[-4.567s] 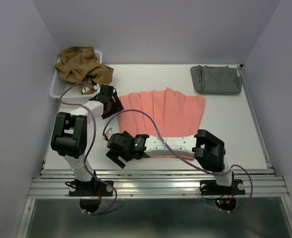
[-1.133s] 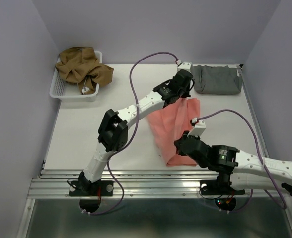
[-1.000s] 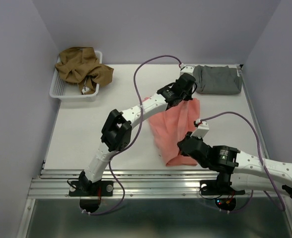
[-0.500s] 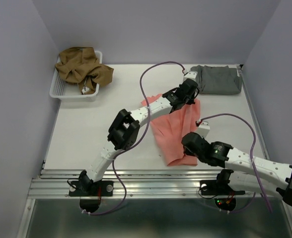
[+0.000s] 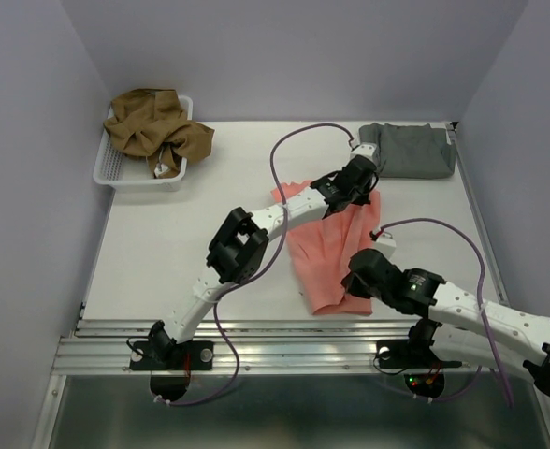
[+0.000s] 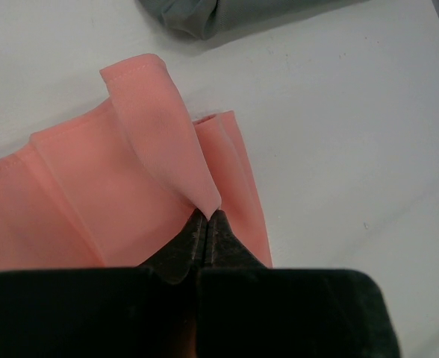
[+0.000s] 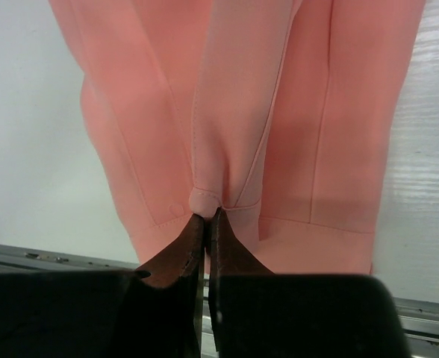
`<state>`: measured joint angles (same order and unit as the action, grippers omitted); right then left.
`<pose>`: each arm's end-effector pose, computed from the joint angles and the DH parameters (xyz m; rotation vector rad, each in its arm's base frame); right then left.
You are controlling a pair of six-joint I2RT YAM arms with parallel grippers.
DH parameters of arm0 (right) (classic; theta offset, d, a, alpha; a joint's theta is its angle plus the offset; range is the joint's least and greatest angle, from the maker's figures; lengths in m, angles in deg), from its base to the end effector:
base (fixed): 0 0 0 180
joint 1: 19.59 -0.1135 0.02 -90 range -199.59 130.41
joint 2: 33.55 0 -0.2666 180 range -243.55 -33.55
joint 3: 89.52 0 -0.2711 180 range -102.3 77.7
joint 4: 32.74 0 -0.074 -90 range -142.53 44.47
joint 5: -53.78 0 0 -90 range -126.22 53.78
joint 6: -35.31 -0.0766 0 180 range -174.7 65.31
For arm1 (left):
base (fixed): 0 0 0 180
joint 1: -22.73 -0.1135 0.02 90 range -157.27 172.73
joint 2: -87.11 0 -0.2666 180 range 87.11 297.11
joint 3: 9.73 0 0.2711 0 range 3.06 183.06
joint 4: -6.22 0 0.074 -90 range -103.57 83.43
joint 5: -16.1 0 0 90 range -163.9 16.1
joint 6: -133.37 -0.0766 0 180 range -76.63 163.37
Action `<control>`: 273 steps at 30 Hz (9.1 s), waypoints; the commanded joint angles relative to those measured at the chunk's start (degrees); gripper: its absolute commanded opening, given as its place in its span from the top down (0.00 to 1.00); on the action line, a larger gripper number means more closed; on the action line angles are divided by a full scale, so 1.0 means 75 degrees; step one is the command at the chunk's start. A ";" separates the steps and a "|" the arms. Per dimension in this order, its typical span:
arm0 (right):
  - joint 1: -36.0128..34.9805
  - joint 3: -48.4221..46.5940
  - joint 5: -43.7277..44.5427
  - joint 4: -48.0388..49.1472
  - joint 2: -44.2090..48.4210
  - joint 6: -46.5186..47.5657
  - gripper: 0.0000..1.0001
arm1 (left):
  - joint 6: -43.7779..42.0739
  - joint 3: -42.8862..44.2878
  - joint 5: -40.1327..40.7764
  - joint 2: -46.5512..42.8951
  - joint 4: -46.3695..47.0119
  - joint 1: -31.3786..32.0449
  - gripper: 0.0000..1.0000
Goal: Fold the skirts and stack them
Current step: Fold the skirt
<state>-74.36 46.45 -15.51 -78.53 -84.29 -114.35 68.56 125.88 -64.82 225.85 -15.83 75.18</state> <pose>0.1428 0.1553 0.1727 0.2569 2.4464 0.4577 0.3914 -0.4894 0.2108 0.3870 2.0395 -0.6969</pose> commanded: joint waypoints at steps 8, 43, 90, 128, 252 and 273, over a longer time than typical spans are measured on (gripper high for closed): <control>0.0070 -0.0487 -0.0945 -0.1155 0.0402 -0.0587 0.99 | -0.0124 0.0229 0.0125 -0.0768 0.0742 0.0003 1.00; 0.0282 -0.2383 0.1106 -0.3313 0.0332 0.0242 0.00 | -0.0546 0.0721 -0.0743 -0.1117 0.0731 0.0238 0.01; 0.3552 -0.1305 -0.2455 0.1599 -0.1978 0.3934 0.00 | -0.0335 -0.3556 -0.0532 -0.3357 0.0683 -0.0887 0.01; 0.3552 -0.3086 -0.3616 0.2418 -0.5936 0.4789 0.00 | -0.0136 -0.6287 -0.1622 -0.2935 0.1609 -0.3359 0.01; 0.4419 -0.2010 -0.4508 0.1833 -0.4309 0.5083 0.00 | 0.0825 -0.9474 0.0195 -0.6498 0.0168 -0.3337 0.19; 0.3482 -0.2536 -0.1815 0.1985 -0.4425 0.2447 0.00 | 0.0427 -0.8361 0.0242 -0.7014 0.0367 -0.3337 0.01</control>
<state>-46.31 30.74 -36.72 -65.94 -114.60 -91.36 73.13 60.51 -64.82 172.63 -14.14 50.04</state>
